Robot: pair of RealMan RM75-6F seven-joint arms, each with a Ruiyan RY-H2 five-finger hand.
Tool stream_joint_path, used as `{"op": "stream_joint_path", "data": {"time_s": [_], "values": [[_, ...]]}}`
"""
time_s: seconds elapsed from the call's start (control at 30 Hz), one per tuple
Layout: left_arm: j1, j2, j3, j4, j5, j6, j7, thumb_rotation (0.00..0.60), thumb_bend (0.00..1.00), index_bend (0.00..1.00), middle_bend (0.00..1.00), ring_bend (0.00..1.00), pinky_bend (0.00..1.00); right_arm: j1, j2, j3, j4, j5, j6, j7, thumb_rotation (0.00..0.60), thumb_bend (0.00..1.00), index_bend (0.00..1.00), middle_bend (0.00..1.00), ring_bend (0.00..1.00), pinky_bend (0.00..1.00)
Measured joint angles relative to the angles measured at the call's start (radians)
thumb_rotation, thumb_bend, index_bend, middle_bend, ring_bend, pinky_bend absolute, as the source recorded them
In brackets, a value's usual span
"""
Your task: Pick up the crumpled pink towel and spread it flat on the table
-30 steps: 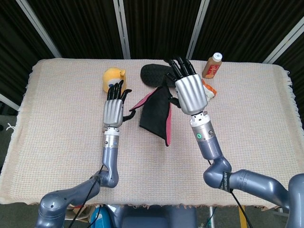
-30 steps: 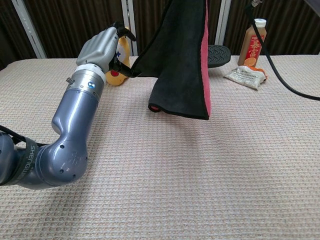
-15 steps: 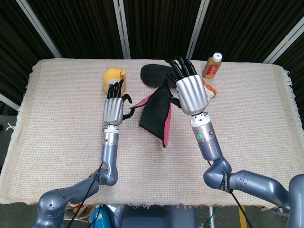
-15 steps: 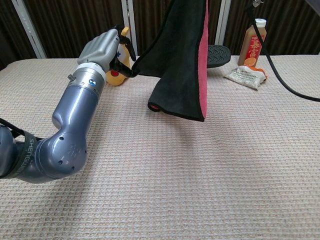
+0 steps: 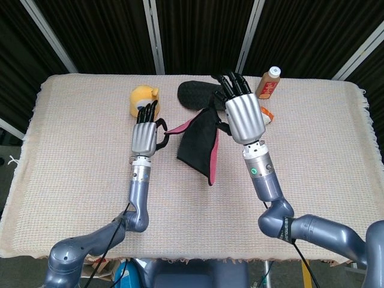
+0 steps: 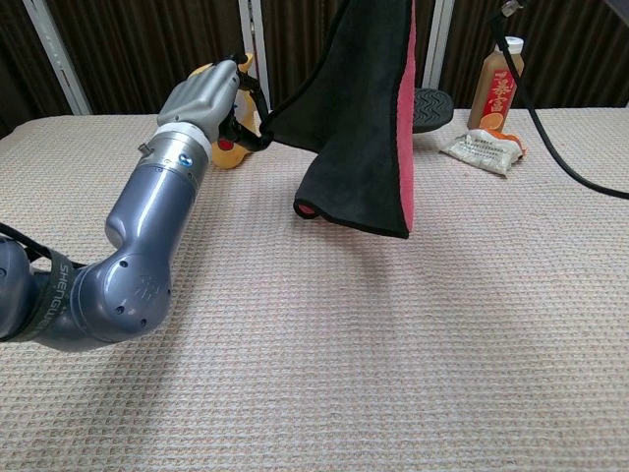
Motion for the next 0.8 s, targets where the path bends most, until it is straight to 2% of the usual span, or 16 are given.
{"op": "stream_joint_path", "data": {"time_s": [0.3, 0.63, 0.8], "values": [[-0.022, -0.001, 0.007, 0.012, 0.003, -0.027, -0.011, 0.6, 0.37, 0.49, 0.0, 0.0, 0.0, 0.0, -0.001, -0.004, 0.012, -0.005, -0.004, 0.01, 0.6, 0.5, 0.64, 0.24, 0.13, 0.19], [-0.02, -0.004, 0.022, 0.01, 0.007, -0.032, -0.015, 0.6, 0.48, 0.54, 0.0, 0.0, 0.0, -0.008, 0.004, -0.008, 0.005, -0.008, 0.0, 0.015, 0.6, 0.5, 0.64, 0.24, 0.13, 0.19], [-0.011, 0.005, 0.029, -0.005, 0.01, -0.029, -0.012, 0.6, 0.5, 0.58, 0.0, 0.0, 0.0, -0.012, 0.009, -0.009, -0.004, -0.008, 0.002, 0.013, 0.6, 0.5, 0.64, 0.24, 0.13, 0.19]]}}
